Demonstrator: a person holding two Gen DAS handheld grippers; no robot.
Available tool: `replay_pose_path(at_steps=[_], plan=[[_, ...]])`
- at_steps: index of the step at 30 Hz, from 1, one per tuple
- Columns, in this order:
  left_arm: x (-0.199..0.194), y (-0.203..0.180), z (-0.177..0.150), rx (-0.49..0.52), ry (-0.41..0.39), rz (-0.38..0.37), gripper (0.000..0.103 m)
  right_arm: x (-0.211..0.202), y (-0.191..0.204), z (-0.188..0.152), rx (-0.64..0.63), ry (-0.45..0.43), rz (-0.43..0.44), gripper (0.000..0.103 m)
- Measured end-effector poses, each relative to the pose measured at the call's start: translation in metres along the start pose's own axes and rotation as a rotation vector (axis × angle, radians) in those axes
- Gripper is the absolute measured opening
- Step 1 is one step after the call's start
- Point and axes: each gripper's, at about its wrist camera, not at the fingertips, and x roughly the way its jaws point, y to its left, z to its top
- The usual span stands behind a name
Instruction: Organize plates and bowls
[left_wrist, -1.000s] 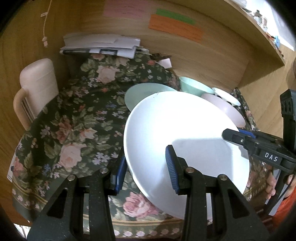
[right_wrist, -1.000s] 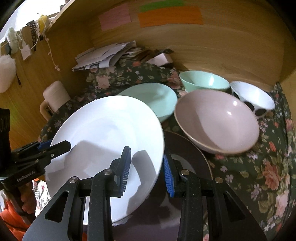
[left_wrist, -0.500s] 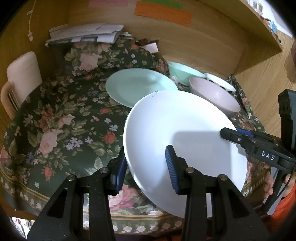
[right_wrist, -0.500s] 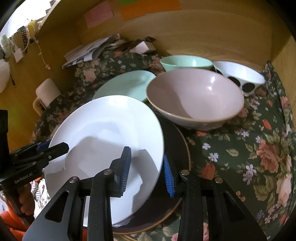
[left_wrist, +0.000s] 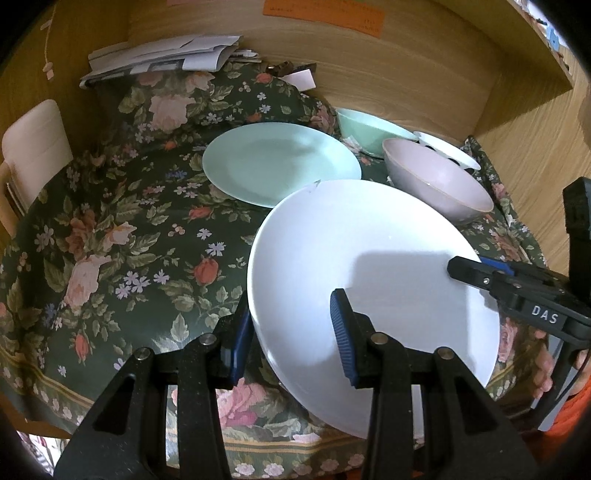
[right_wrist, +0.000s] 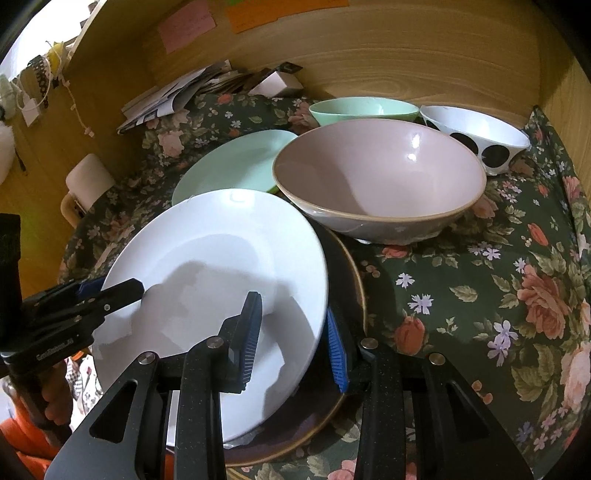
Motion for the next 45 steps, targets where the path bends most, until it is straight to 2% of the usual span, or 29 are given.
replay_pose_path(at_steps=[10, 14, 19, 25, 30, 34, 37, 39, 45], plan=[[0.006, 0.0, 0.004, 0.009, 0.003, 0.001, 0.04, -0.004, 0.001, -0.002, -0.031, 0.017, -0.015, 0.033], [0.007, -0.003, 0.005, 0.029, 0.0, 0.011, 0.04, -0.014, 0.0, -0.003, -0.042, -0.027, -0.055, 0.033], [0.011, -0.006, 0.007, 0.035, 0.003, 0.011, 0.041, -0.016, 0.0, -0.008, -0.046, -0.023, -0.066, 0.033], [0.013, -0.012, 0.006, 0.06, 0.0, 0.032, 0.048, -0.026, 0.0, -0.007, -0.037, -0.05, -0.064, 0.034], [0.015, -0.023, 0.005, 0.106, 0.003, 0.05, 0.065, -0.033, 0.002, -0.004, -0.041, -0.074, -0.06, 0.036], [0.008, -0.028, 0.005, 0.165, -0.018, 0.085, 0.066, -0.037, 0.005, -0.002, -0.049, -0.09, -0.057, 0.04], [-0.004, -0.024, 0.01, 0.159, -0.042, 0.078, 0.069, -0.038, 0.008, 0.003, -0.058, -0.103, -0.06, 0.042], [-0.013, -0.019, 0.015, 0.156, -0.065, 0.075, 0.076, -0.039, 0.011, 0.006, -0.065, -0.112, -0.059, 0.044], [-0.032, -0.001, 0.035, 0.134, -0.117, 0.089, 0.079, -0.045, 0.02, 0.022, -0.092, -0.15, -0.053, 0.048]])
